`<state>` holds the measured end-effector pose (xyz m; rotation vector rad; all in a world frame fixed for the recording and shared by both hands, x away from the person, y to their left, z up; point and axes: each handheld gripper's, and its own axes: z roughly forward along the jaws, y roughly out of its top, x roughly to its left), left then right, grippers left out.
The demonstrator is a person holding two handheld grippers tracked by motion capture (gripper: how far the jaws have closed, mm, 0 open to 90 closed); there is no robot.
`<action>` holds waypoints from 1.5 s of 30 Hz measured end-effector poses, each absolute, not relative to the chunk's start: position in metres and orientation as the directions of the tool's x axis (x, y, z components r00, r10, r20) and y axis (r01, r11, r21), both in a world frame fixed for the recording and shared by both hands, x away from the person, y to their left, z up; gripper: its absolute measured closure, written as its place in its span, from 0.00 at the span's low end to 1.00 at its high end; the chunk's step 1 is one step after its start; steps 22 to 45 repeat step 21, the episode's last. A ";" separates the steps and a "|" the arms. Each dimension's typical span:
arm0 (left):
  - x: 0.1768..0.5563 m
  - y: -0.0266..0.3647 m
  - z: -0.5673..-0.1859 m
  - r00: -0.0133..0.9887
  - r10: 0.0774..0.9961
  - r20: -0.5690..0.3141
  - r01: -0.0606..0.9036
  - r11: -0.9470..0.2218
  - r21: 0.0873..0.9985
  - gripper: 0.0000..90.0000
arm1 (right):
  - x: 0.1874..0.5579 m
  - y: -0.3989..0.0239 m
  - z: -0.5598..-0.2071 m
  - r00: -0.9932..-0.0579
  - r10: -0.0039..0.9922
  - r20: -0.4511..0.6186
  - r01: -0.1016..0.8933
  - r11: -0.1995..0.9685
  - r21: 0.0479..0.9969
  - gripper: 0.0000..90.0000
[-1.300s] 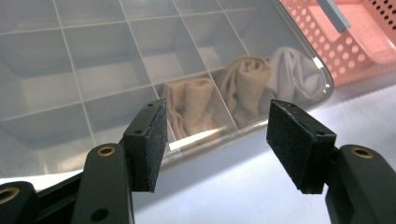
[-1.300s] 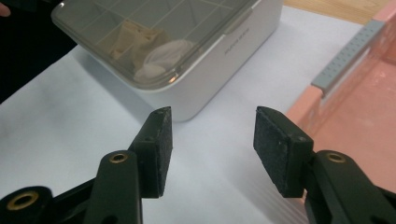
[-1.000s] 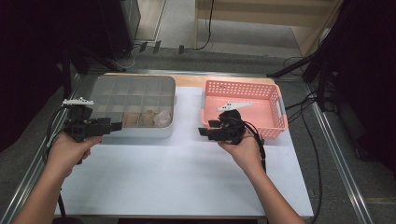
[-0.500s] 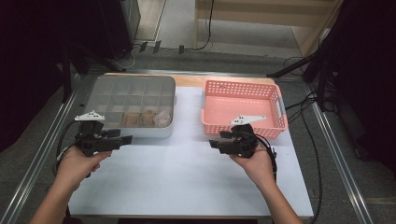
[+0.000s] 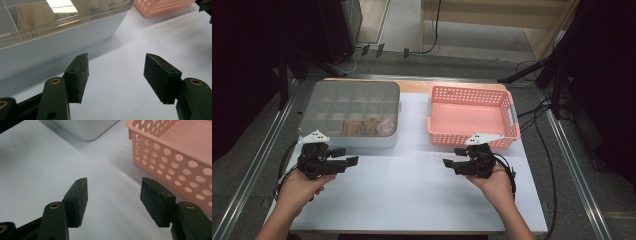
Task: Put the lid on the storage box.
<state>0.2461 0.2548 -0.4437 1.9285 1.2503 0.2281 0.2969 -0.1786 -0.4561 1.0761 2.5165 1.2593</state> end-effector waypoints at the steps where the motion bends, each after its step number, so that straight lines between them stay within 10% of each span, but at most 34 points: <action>1: 0.245 0.254 -0.445 0.497 0.828 -0.261 0.680 -0.185 0.709 0.42 | 0.297 -0.179 -0.457 -0.738 0.647 0.191 0.541 0.398 0.741 0.44; 45: 0.245 0.254 -0.461 0.503 0.827 -0.251 0.691 -0.210 0.692 0.41 | 0.301 -0.187 -0.469 -0.743 0.643 0.184 0.537 0.409 0.738 0.37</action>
